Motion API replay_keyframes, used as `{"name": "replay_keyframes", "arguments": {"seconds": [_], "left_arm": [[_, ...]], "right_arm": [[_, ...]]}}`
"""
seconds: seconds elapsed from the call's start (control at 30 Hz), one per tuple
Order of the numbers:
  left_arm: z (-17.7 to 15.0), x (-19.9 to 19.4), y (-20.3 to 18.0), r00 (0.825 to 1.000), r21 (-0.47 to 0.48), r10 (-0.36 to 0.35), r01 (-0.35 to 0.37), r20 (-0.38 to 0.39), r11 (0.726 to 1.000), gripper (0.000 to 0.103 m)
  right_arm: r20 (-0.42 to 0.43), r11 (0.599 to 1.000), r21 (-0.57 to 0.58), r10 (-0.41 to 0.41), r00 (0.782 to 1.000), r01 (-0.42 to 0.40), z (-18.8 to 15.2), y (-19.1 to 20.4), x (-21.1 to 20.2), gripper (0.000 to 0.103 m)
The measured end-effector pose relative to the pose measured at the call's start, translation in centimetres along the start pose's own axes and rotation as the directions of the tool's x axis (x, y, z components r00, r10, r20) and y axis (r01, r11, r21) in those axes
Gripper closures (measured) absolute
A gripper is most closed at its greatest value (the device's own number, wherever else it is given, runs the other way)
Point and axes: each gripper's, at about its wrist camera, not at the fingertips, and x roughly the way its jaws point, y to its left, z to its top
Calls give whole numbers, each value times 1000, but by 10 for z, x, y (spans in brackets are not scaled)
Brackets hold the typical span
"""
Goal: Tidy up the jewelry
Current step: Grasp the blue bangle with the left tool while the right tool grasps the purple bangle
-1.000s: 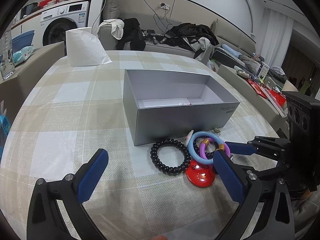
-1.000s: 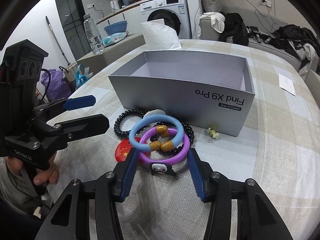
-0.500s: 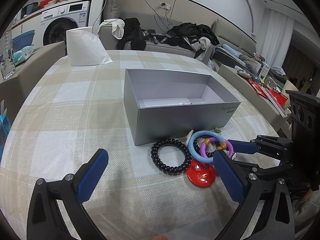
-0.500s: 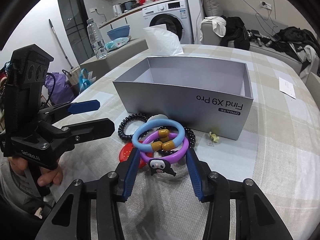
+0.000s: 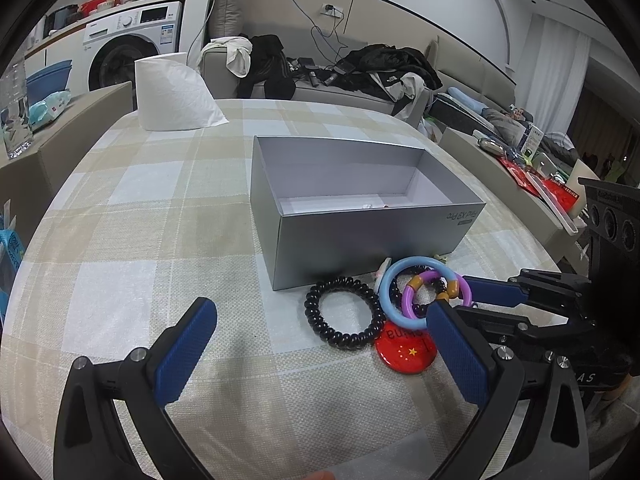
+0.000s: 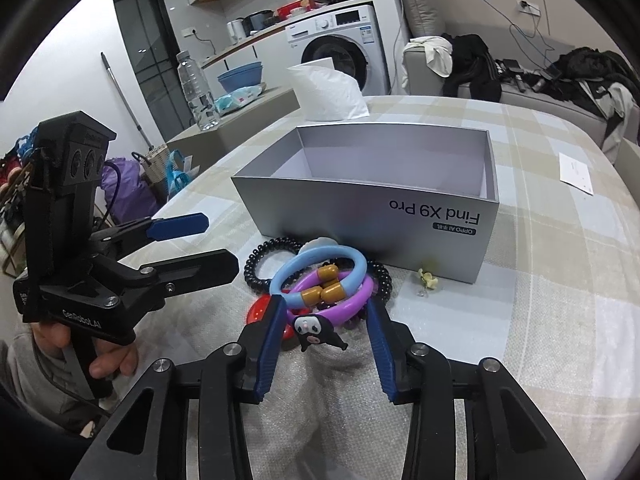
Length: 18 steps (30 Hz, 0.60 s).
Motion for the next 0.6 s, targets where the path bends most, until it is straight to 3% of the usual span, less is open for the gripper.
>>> {"name": "replay_keyframes", "arguments": {"seconds": [0.1,0.3,0.6], "left_arm": [[0,0,0,1000,-3,0,0,0,1000,1],[0,-1,3,1000,-11,-1,1,-1,1000,1],[1,-1,-5,1000,18,4,-4,-4,1000,1]], "right_arm": [[-3,1000,0,-3,1000,3,0,0,1,81],[7,1000,-11,-5,1000,5,0,3,0,93],[22,1000,-1,-5,1000,5,-4,1,-9,96]]}}
